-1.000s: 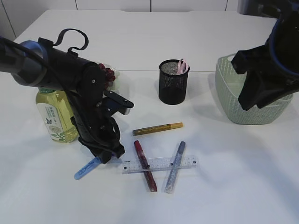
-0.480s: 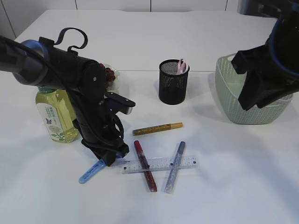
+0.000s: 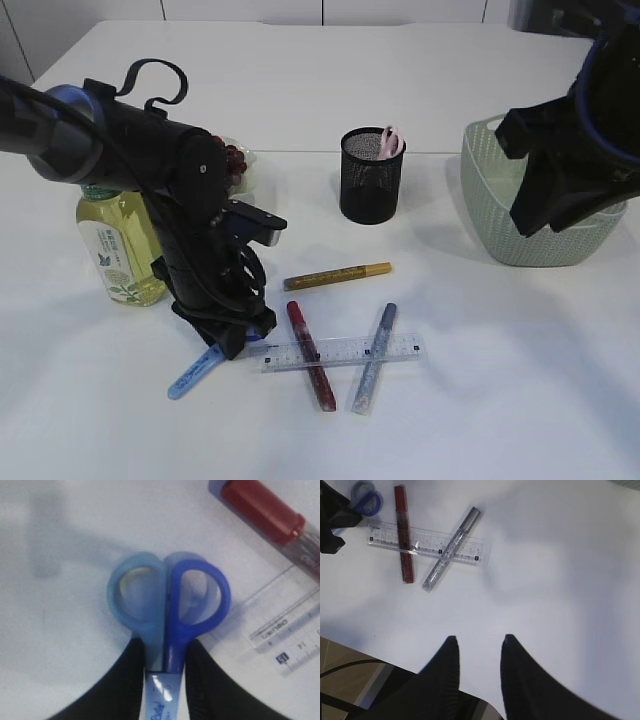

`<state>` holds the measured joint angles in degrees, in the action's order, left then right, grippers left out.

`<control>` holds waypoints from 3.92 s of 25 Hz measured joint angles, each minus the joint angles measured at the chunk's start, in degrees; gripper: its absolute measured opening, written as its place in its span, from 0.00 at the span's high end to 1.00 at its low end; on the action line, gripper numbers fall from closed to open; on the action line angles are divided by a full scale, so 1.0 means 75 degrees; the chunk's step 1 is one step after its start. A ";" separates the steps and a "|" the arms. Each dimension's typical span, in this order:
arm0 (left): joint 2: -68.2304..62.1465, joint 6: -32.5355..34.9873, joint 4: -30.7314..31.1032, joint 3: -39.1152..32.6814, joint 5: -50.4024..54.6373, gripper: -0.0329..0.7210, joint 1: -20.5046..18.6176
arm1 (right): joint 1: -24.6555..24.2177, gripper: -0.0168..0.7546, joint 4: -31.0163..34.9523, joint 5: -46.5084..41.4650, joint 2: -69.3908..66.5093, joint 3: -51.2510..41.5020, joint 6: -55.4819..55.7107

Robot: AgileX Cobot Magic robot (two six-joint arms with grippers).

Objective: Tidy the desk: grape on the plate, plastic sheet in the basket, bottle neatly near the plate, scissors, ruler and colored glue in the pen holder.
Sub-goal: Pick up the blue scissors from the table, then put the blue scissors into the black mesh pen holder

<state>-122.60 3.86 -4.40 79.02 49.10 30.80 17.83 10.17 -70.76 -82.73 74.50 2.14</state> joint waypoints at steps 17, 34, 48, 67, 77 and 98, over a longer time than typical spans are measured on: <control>0.0206 -0.0106 0.0000 0.0013 0.0336 0.72 0.0000 | 0.0000 0.67 -0.0013 0.0000 0.0000 0.0000 -0.0003; 0.0707 -0.0172 -0.0054 0.0030 -0.0136 0.72 0.0000 | 0.0000 0.67 -0.0013 -0.0003 0.0000 0.0000 -0.0128; 0.0738 -0.0172 -0.0269 0.0984 -0.0965 0.72 0.0000 | 0.0000 0.67 -0.1020 0.0204 0.0776 -0.0005 -0.0084; 0.0738 -0.0172 -0.0569 0.1185 -0.3543 0.72 0.0223 | 0.0000 0.67 -0.2612 0.0075 0.0542 -0.0384 0.0521; 0.0761 -0.0177 -0.0569 0.1185 -0.5026 0.72 0.0387 | 0.0000 0.67 -0.2641 0.0573 0.0530 -0.1028 0.0521; 0.0305 -0.0189 -0.0452 0.1185 -0.9841 0.72 0.0583 | 0.0000 0.67 -0.2647 0.1658 0.0530 -0.1041 0.0655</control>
<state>-120.31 2.45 -7.79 87.91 -24.71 35.17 17.83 -9.68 -58.33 -78.76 66.69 7.06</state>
